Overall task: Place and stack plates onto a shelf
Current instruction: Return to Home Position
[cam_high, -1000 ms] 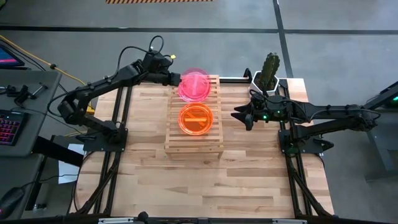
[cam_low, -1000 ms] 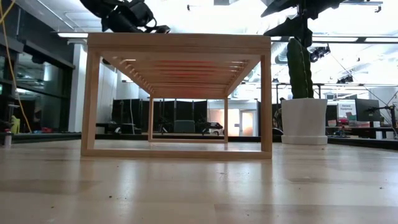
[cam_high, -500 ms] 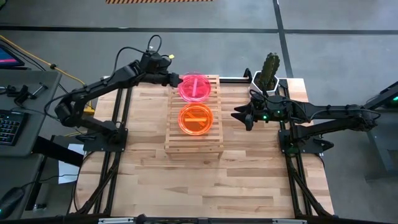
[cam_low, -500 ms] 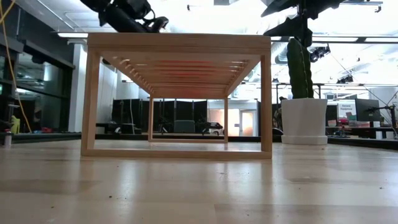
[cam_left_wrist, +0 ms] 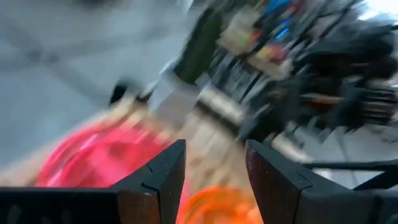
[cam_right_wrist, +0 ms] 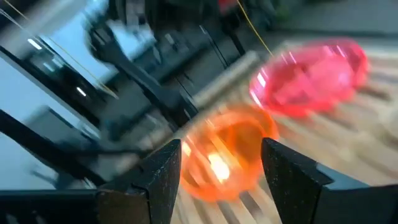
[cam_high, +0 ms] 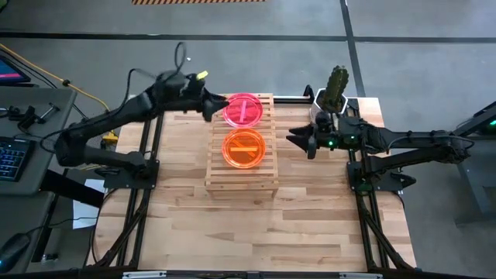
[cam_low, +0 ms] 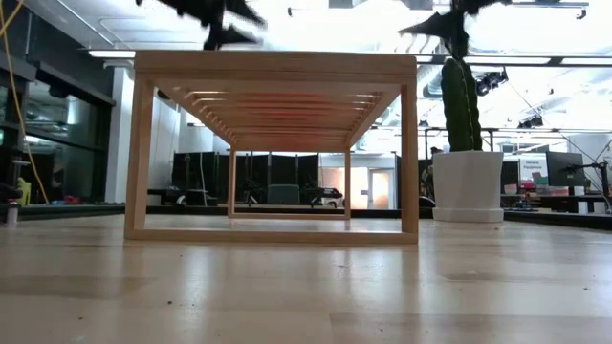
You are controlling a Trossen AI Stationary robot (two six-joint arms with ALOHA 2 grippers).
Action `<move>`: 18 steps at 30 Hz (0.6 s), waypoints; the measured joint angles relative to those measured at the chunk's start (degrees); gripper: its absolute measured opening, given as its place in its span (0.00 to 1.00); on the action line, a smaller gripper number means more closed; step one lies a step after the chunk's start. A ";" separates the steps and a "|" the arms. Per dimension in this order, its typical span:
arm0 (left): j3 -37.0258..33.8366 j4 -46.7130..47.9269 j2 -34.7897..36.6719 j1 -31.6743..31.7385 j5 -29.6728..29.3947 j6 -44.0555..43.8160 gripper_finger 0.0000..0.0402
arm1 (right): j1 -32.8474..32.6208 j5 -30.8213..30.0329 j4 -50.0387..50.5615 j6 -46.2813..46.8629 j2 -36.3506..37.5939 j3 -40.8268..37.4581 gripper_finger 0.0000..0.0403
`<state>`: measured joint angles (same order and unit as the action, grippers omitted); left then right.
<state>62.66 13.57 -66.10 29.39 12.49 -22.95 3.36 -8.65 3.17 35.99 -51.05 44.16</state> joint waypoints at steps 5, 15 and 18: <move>-10.55 -20.96 6.95 -8.76 -4.52 -0.61 0.39 | 0.00 -0.38 -11.56 -3.19 0.00 0.00 0.51; -23.77 -33.02 17.34 -23.09 -14.09 -3.42 0.34 | 0.00 0.63 -14.55 -2.44 0.00 0.00 0.51; -26.45 -33.60 20.14 -26.49 -15.93 -1.85 0.26 | 0.00 1.22 -14.57 -2.79 0.00 0.00 0.51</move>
<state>36.21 -20.03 -45.96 2.90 -3.44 -24.80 3.36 -7.43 -11.41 33.20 -51.05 44.16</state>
